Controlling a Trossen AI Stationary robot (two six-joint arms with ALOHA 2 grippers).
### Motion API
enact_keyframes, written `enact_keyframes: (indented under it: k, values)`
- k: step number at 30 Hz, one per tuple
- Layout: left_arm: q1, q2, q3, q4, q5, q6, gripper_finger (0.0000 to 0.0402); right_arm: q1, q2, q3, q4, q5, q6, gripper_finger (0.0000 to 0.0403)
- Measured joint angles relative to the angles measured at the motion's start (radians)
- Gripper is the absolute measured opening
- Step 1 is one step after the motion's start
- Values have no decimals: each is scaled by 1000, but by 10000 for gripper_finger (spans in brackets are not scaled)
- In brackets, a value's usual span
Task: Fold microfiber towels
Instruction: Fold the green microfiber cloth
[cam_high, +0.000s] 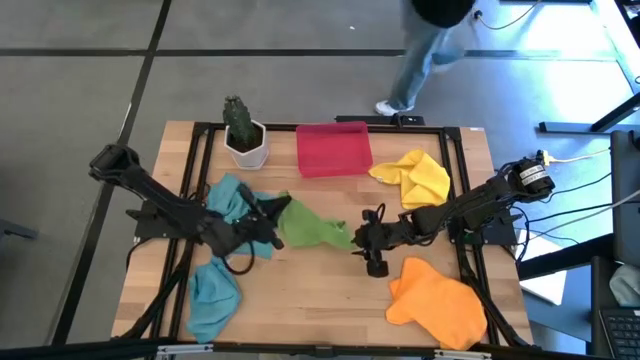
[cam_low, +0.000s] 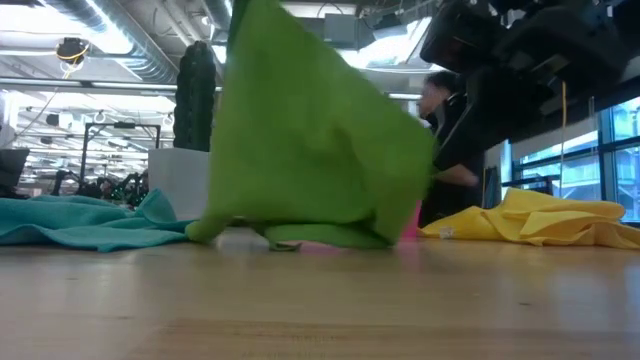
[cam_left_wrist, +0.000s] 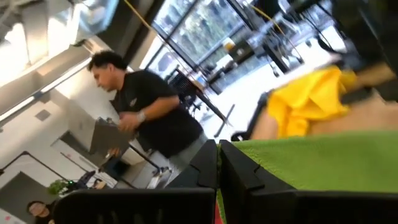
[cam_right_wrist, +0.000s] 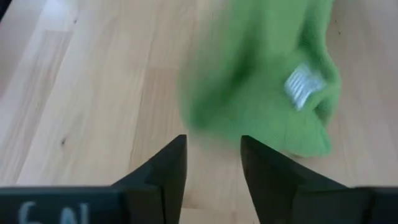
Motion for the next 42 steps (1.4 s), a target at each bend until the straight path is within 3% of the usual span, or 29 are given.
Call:
enact_keyframes:
  k: [8, 13, 21, 25, 32, 36, 42]
  values:
    - [12, -109, 0, 17, 101, -2, 0, 3, 0, 0, 77, 6, -51, 116]
    - [12, -104, 0, -38, 126, -52, 0, 3, 0, 0, 150, 141, -78, 113]
    - [12, -103, 0, -110, 142, -139, 0, -12, 26, 1, 321, 165, -284, 113]
    - [12, -103, 0, -117, 142, -160, 0, -37, 111, 1, 417, 188, -425, 113]
    - [12, -103, 0, -176, 146, -325, 0, -89, 296, 1, 614, 215, -633, 112]
    - [12, -102, 0, -214, 152, -357, 0, -109, 352, 26, 635, 291, -654, 112]
    - [12, -103, 0, -212, 153, -361, 0, -132, 402, 94, 638, 283, -666, 112]
